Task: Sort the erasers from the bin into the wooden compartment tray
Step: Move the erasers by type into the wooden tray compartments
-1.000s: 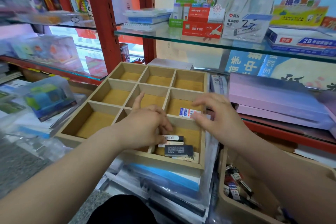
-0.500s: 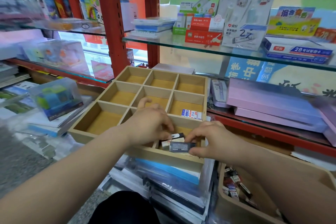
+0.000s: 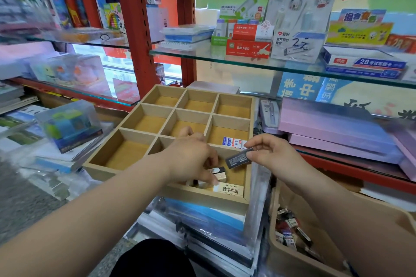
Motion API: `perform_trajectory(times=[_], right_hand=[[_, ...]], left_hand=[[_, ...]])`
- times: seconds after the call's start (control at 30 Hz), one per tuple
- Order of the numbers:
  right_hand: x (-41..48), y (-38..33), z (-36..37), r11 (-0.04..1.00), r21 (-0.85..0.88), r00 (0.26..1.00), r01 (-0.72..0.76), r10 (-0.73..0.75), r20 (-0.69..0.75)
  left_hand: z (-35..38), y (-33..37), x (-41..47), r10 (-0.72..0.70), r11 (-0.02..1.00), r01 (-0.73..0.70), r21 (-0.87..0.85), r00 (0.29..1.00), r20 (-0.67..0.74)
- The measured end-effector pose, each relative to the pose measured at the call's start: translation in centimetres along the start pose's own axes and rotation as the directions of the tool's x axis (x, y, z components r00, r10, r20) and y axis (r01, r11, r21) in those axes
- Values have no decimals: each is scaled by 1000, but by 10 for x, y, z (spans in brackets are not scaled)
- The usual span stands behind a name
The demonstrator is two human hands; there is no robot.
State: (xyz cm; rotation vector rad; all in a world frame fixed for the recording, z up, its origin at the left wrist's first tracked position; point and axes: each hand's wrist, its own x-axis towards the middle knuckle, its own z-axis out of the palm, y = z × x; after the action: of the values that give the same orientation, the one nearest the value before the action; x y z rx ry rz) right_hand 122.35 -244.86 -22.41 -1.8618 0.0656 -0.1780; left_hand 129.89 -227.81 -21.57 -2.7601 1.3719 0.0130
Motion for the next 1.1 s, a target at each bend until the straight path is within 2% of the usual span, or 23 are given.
perform_trajectory(times=[0.1, 0.2, 0.33, 0.47, 0.6, 0.73, 0.9, 1.03, 1.1], right_hand=[[0, 2, 0, 1000, -4, 1000, 9, -9, 7], [-1, 4, -2, 1000, -1, 1000, 22, -22, 11], [-1, 4, -1, 1000, -3, 1000, 30, -30, 8], [-2, 6, -1, 999, -3, 999, 45, -45, -9], [-3, 7, -1, 998, 34, 999, 52, -51, -18], [-2, 9, 0, 996, 79, 998, 46, -43, -38], [0, 12, -1, 994, 100, 998, 38, -33, -53], [0, 13, -1, 991, 127, 999, 32, -26, -48], [1, 13, 0, 989, 143, 999, 30, -23, -47]], left_hand=[[2, -6, -5, 57, 998, -58, 30, 997, 58], [3, -8, -8, 62, 996, -65, 63, 997, 51], [5, -3, -1, 51, 994, -47, 104, 998, -34], [7, 6, 11, 65, 996, -58, 65, 992, -111], [5, 5, 14, 87, 996, -85, 35, 994, -68], [6, -5, 9, 79, 994, -77, 77, 996, -29], [13, -2, 9, 97, 993, -87, 80, 986, -135], [4, -6, 1, 62, 994, -85, -67, 957, -283], [-1, -14, -8, 28, 985, -93, -143, 916, -401]])
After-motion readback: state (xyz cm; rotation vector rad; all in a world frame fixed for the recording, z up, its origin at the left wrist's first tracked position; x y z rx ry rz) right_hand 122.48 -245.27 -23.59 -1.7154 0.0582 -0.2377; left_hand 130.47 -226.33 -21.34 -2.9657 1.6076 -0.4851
